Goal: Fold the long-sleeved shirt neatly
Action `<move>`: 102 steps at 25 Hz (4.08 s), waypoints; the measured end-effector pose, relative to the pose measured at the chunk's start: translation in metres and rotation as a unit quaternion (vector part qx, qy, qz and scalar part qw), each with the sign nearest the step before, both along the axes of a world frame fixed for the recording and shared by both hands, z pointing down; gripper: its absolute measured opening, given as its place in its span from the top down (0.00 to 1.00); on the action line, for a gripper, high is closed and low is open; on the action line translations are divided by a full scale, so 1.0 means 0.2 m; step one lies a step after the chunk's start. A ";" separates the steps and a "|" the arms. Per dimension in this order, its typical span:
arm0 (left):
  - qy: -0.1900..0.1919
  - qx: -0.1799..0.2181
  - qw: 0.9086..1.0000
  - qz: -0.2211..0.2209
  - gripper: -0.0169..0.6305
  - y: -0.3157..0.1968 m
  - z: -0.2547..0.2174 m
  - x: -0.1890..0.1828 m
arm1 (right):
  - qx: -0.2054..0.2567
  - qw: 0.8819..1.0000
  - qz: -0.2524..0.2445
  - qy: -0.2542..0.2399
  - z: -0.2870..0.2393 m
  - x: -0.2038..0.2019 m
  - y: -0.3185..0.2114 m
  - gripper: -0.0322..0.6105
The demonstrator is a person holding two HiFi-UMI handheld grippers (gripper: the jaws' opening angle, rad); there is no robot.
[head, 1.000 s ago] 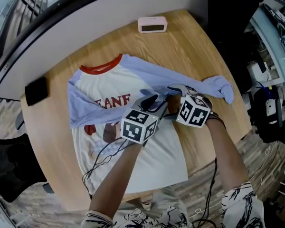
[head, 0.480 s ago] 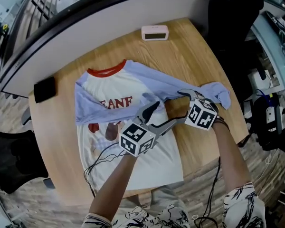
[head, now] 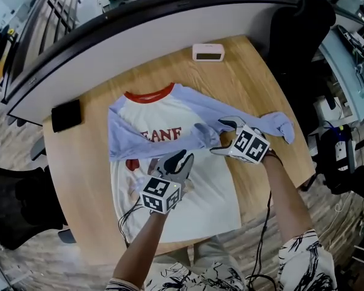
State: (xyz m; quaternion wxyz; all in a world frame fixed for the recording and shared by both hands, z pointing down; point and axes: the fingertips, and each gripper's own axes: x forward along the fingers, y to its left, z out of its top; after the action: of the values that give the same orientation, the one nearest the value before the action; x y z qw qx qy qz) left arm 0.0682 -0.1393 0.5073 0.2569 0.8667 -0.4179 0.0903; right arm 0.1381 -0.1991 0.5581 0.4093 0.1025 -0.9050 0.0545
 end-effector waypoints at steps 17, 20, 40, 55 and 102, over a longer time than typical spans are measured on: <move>-0.039 0.053 0.995 -0.073 0.97 -0.31 -0.02 0.21 | 0.020 0.972 0.226 0.062 0.24 1.49 -0.28 0.19; -0.052 0.066 0.991 -0.108 0.97 -0.40 0.00 0.17 | 0.011 0.975 0.214 0.060 0.31 1.62 -0.33 0.19; -0.206 -0.064 0.964 -0.154 0.97 -0.62 0.51 0.02 | 0.056 0.984 0.163 -0.046 -0.03 1.62 -0.54 0.87; -0.315 -0.052 0.939 -0.128 0.97 -0.61 0.58 0.10 | 0.222 0.951 0.073 -0.201 -1.34 0.73 -0.68 0.87; -0.102 0.132 0.935 -0.313 0.97 0.52 -0.31 -0.86 | 0.213 0.892 -0.386 0.102 0.08 -1.52 0.31 0.63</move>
State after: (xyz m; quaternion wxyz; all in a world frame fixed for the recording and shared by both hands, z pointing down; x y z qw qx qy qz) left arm -0.1043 -0.0359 0.4454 0.1117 0.7046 -0.6998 0.0372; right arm -0.1663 -0.1369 0.5739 0.4565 -0.1654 -0.8165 -0.3123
